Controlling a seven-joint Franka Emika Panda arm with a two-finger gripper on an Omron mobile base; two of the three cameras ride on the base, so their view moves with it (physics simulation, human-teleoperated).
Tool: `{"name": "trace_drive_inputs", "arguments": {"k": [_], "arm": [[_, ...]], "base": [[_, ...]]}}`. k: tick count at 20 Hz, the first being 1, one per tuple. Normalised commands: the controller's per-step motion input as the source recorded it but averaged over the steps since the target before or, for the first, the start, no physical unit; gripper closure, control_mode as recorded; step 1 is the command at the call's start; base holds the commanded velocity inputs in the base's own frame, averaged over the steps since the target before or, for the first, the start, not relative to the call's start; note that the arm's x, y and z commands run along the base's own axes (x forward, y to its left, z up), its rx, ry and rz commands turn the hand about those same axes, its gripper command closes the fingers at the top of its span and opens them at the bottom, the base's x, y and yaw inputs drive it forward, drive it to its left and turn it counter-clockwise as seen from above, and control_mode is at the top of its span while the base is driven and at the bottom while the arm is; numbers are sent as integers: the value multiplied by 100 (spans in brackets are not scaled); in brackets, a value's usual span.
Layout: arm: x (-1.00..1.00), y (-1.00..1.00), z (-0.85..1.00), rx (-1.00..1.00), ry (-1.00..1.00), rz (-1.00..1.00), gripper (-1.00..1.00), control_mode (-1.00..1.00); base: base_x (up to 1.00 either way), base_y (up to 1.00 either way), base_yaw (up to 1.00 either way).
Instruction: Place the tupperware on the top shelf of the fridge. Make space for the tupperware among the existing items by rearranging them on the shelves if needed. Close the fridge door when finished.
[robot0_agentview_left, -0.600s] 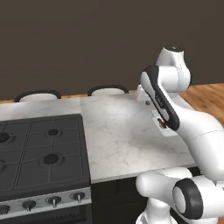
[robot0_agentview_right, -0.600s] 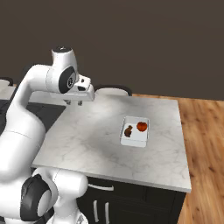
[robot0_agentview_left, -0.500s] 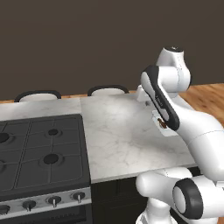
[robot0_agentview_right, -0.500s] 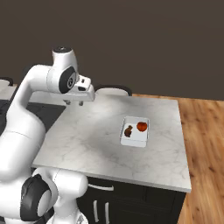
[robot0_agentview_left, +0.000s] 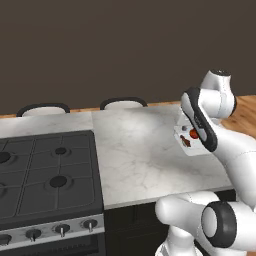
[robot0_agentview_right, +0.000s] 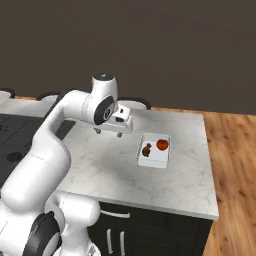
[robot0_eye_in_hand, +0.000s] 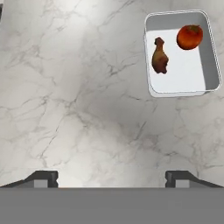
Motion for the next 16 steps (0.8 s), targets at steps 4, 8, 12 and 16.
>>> {"name": "trace_drive_inputs", "arguments": {"k": [4,8,12,16], "arm": [[32,-89,-41,1,12,-5,-100,-100],[44,-74,-20,1,10,-1,-100,-100],[48,-68,-14,0,13,0,-100,-100],[36,-49,-8,0,10,0,-100,-100]], "base": [[0,0,0],[0,0,0],[0,0,0],[0,0,0]]}}
